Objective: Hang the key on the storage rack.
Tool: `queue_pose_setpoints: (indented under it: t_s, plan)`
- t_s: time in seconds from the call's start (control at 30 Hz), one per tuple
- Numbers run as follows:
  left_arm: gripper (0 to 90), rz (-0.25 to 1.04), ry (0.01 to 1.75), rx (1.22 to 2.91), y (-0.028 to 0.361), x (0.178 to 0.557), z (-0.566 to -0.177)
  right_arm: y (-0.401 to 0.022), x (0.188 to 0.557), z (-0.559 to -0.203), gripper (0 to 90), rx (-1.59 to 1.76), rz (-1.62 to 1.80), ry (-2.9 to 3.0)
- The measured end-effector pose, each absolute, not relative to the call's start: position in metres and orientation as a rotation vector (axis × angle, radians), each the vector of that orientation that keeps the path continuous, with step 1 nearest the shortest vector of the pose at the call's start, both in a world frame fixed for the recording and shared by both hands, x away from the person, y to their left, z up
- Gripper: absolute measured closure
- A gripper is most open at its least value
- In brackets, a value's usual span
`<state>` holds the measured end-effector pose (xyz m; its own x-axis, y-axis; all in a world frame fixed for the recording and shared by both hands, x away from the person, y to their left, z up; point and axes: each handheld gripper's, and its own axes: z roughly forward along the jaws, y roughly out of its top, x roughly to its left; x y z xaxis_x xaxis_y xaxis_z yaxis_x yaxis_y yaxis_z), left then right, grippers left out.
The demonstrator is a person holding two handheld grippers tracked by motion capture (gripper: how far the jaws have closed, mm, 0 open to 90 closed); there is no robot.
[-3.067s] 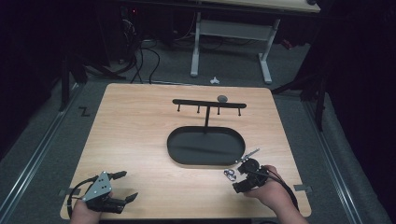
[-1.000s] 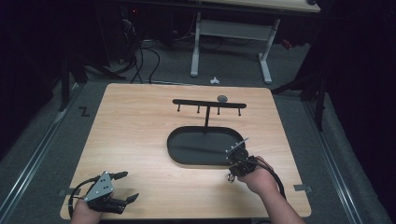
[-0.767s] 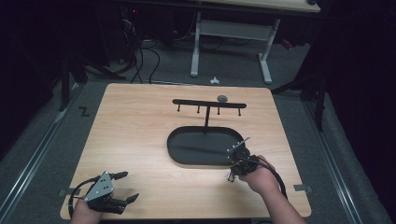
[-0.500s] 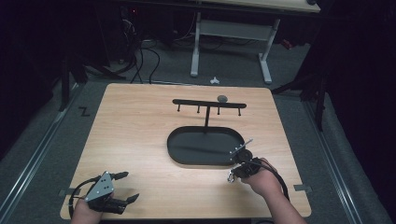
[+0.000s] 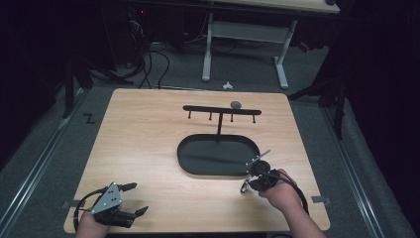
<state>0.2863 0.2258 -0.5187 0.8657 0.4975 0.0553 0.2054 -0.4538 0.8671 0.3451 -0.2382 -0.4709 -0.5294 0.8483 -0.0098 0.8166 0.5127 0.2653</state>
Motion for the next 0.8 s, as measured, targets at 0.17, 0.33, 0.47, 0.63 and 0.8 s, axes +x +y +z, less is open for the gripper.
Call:
queue_pose_setpoints:
  t_s: [0.17, 0.33, 0.47, 0.63, 0.8]
  plan:
    - [15.3, 0.371, 0.510, 2.048, 0.226, 0.286, -0.519, -0.242, 0.346, -0.459, 88.4, 1.514, 0.371, 2.600]
    - [15.3, 0.370, 0.508, 2.051, 0.225, 0.286, -0.519, -0.246, 0.344, -0.450, 88.4, 1.548, 0.368, 2.599]
    - [15.3, 0.369, 0.507, 2.051, 0.225, 0.286, -0.519, -0.248, 0.343, -0.441, 88.4, 1.565, 0.358, 2.591]
    - [15.3, 0.368, 0.506, 2.050, 0.225, 0.286, -0.519, -0.253, 0.342, -0.431, 88.4, 1.568, 0.355, 2.581]
    - [15.3, 0.363, 0.504, 2.054, 0.225, 0.286, -0.519, -0.257, 0.343, -0.423, 88.4, 1.594, 0.376, 2.568]
